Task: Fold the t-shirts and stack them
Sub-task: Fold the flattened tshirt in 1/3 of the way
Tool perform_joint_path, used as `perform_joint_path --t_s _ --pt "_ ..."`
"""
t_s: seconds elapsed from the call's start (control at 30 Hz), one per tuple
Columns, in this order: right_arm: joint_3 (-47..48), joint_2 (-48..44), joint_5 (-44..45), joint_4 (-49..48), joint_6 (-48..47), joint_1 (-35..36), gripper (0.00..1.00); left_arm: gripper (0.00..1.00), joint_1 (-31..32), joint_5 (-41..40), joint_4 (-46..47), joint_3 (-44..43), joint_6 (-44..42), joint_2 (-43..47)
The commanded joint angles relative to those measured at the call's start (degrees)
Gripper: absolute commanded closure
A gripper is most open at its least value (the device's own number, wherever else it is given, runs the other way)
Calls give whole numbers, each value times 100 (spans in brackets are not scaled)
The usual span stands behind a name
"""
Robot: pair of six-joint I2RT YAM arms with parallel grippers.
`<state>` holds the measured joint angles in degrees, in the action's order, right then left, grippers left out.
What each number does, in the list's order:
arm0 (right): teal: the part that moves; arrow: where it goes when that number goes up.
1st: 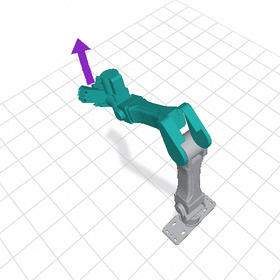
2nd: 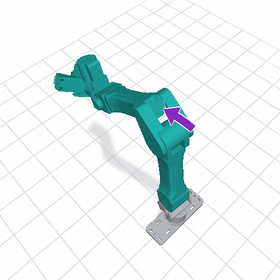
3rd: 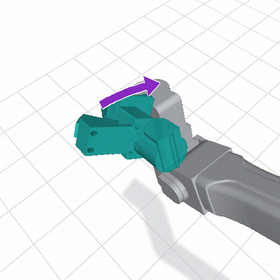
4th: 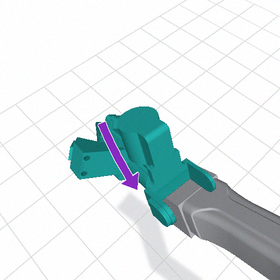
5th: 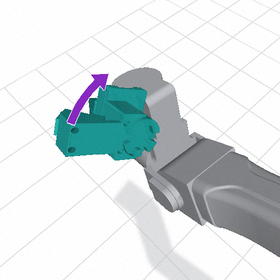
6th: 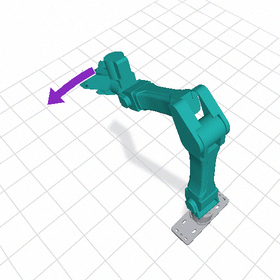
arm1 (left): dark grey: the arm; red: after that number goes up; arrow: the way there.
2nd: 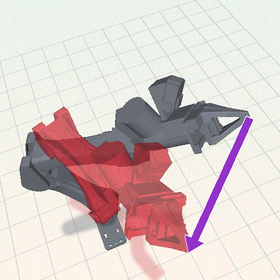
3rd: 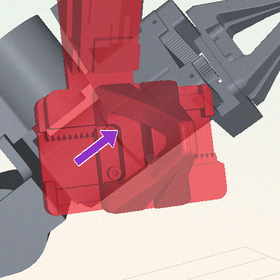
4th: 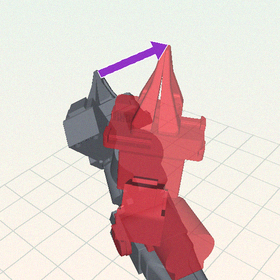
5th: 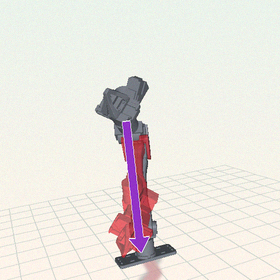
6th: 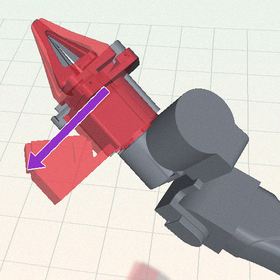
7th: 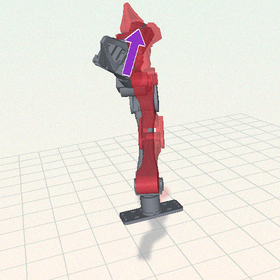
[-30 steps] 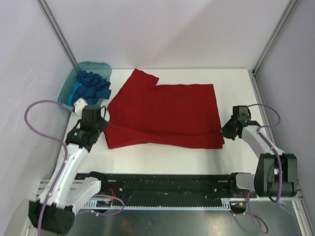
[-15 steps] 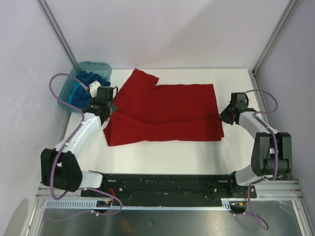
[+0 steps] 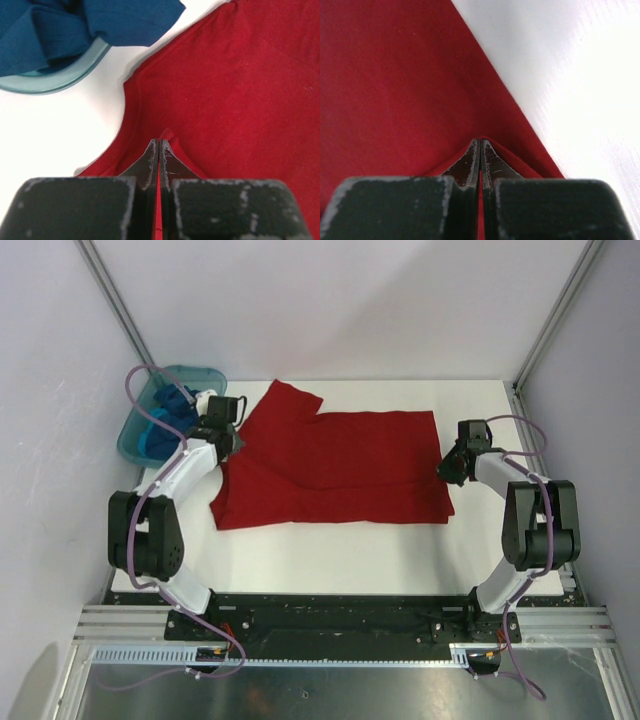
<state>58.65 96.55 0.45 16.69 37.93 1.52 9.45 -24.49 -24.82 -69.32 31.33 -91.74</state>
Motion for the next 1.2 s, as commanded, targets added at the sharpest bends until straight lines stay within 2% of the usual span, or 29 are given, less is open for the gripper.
perform_joint_path --t_s 0.0,0.27,0.47,0.9,1.03,1.07,1.17 --pt "234 75 116 -56 91 -2 100 100 -40 381 254 -459 -410 -214" --pt "234 145 277 101 83 -29 100 100 7 1271 530 -760 -644 -492" --pt "230 56 361 187 85 -94 100 100 47 1352 646 -846 -745 -478" --pt "234 84 239 123 21 -266 100 100 48 1623 654 -1190 -920 -1109" --pt "233 98 154 131 -16 -273 97 87 39 1720 639 -1263 -996 -1242" --pt "234 78 147 128 -37 -279 91 79 26 1768 638 -1266 -1006 -1228" --pt "242 -58 108 151 -99 -331 64 46 -46 1901 620 -1149 -883 -986"
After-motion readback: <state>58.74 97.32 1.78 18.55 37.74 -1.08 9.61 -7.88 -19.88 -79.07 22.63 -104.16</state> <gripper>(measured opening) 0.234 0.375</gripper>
